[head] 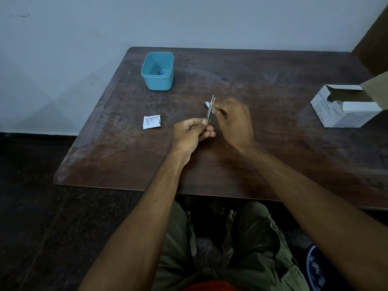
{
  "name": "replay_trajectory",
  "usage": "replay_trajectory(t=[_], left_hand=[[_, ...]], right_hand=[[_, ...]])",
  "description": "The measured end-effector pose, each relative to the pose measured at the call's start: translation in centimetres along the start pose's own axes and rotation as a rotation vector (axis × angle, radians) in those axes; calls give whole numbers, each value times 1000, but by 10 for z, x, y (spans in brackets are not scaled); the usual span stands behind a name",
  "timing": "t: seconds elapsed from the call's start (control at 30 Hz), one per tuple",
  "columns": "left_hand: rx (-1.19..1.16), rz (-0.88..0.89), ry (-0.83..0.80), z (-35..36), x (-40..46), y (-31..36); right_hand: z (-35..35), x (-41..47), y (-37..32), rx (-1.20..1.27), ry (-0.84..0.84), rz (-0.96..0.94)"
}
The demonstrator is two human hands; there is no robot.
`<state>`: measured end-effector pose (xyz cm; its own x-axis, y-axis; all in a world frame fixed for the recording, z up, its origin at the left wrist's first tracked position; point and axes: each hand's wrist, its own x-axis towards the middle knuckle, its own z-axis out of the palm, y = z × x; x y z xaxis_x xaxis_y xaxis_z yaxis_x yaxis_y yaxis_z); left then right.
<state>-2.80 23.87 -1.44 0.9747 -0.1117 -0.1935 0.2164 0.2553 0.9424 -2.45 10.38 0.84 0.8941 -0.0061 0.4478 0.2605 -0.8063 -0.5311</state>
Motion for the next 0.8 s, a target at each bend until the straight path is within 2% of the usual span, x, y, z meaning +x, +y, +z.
replay_trajectory(t=[0.17, 0.37, 0.6, 0.8], left_hand=[[46, 12, -17, 2, -1, 0], [1, 25, 8, -1, -1, 0], [3, 4, 16, 1, -2, 1], [-39, -12, 24, -1, -2, 4]], right_hand=[[-12, 14, 5, -24, 39, 1], [-3, -9, -4, 37, -36, -33], [-13, 2, -4, -5, -7, -21], [-7, -15, -12, -109, -119, -102]])
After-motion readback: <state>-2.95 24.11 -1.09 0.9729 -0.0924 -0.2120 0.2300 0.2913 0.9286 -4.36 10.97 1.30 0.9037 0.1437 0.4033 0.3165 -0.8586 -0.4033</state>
